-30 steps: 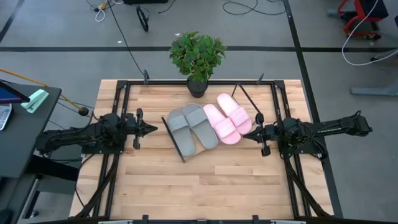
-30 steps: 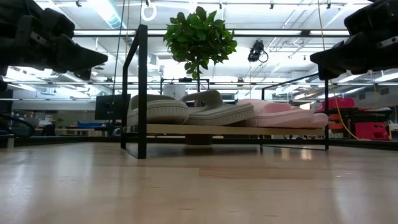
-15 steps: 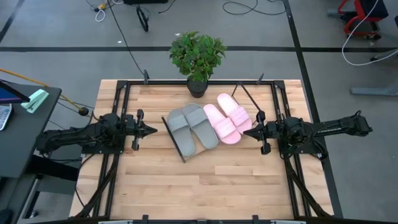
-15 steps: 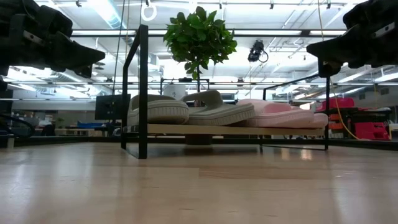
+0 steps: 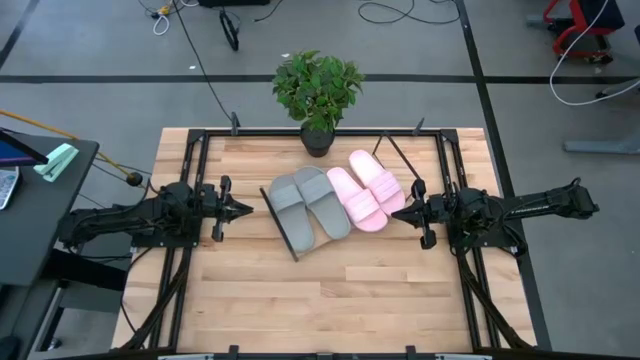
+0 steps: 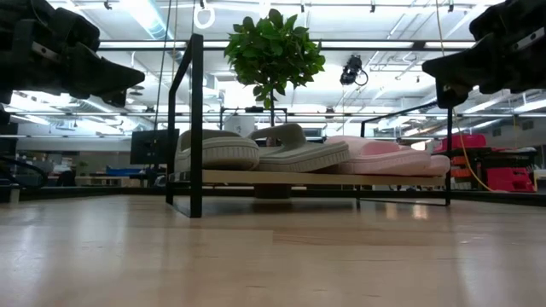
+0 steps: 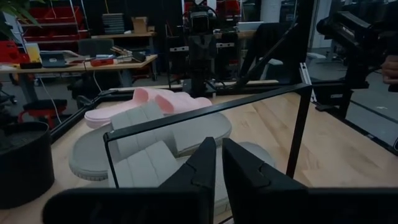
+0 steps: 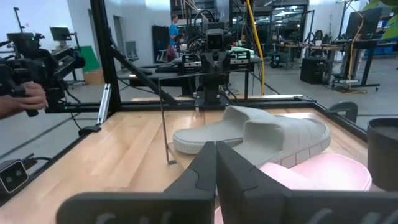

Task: Pick and place slides into the shelf
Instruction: Return to Home Position

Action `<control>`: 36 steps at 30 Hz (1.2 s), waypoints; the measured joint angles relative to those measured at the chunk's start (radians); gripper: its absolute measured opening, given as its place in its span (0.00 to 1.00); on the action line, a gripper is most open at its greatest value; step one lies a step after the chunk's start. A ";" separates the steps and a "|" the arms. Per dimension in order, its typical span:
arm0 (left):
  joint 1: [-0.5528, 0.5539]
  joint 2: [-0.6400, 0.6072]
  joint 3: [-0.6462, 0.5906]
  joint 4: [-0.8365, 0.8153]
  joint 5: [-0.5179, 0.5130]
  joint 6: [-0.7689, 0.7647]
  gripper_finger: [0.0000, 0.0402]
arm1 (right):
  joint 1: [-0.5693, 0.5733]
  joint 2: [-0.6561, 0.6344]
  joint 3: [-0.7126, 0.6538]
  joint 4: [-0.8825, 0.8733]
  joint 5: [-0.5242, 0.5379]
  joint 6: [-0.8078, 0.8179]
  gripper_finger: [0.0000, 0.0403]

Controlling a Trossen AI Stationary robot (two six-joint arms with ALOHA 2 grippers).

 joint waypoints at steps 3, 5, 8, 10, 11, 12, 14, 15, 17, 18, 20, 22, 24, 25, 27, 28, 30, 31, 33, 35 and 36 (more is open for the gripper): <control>0.000 0.000 0.000 -0.001 0.000 -0.025 0.08 | 0.000 0.000 0.000 -0.003 0.000 0.000 0.02; 0.000 0.000 0.000 -0.001 0.000 -0.056 0.07 | 0.000 0.000 0.000 -0.003 0.000 -0.001 0.02; 0.000 0.000 0.000 0.000 0.000 -0.072 0.05 | 0.000 0.000 0.000 -0.003 0.000 -0.001 0.03; 0.000 0.000 0.000 0.000 0.000 -0.072 0.05 | 0.000 0.000 0.000 -0.003 0.000 -0.001 0.03; 0.000 0.000 0.000 0.000 0.000 -0.072 0.05 | 0.000 0.000 0.000 -0.003 0.000 -0.002 0.03; 0.000 0.000 0.000 0.000 0.000 -0.072 0.05 | 0.000 0.000 0.000 -0.003 0.000 -0.002 0.03; 0.000 0.000 0.000 0.000 0.000 -0.072 0.05 | 0.000 0.000 0.000 -0.003 0.000 -0.002 0.03; 0.000 0.000 0.000 0.000 0.000 -0.072 0.05 | 0.000 0.000 0.000 -0.003 0.000 -0.002 0.03; 0.000 0.000 0.000 0.000 0.000 -0.072 0.06 | 0.000 0.000 0.000 -0.003 0.000 -0.002 0.03; 0.000 0.000 0.000 0.001 0.000 -0.072 0.06 | 0.000 0.000 0.000 -0.003 0.000 -0.002 0.03; 0.000 0.000 0.000 0.001 0.000 -0.072 0.07 | 0.000 0.000 0.000 -0.003 0.000 -0.003 0.03; 0.000 0.000 0.000 0.001 0.000 -0.072 0.08 | 0.000 0.000 0.000 -0.003 0.000 -0.003 0.03; 0.000 0.000 0.000 0.001 0.000 -0.072 0.09 | 0.000 0.000 0.000 -0.003 0.000 -0.003 0.03; 0.000 0.000 0.000 0.001 0.000 -0.072 0.09 | 0.000 0.000 0.000 -0.003 0.000 -0.003 0.03; 0.000 0.000 0.000 0.001 0.000 -0.072 0.09 | 0.000 0.000 0.000 -0.003 0.000 -0.003 0.03; 0.000 0.000 0.000 0.001 0.000 -0.072 0.08 | 0.000 0.000 0.000 -0.003 0.000 -0.003 0.03; 0.000 0.000 0.000 0.002 0.000 -0.072 0.08 | 0.000 0.000 0.000 -0.003 0.000 -0.003 0.03; 0.000 0.000 0.000 0.002 0.000 -0.072 0.07 | 0.000 0.000 0.000 -0.003 0.000 -0.003 0.03; 0.000 0.000 0.000 0.002 0.000 -0.072 0.06 | 0.000 0.000 0.000 -0.003 0.000 -0.003 0.03; 0.000 0.000 0.000 0.002 0.000 -0.072 0.05 | 0.000 0.000 0.000 -0.003 0.000 -0.003 0.03; 0.000 0.000 0.000 0.002 0.000 -0.072 0.05 | 0.000 0.000 0.000 -0.003 0.000 -0.003 0.03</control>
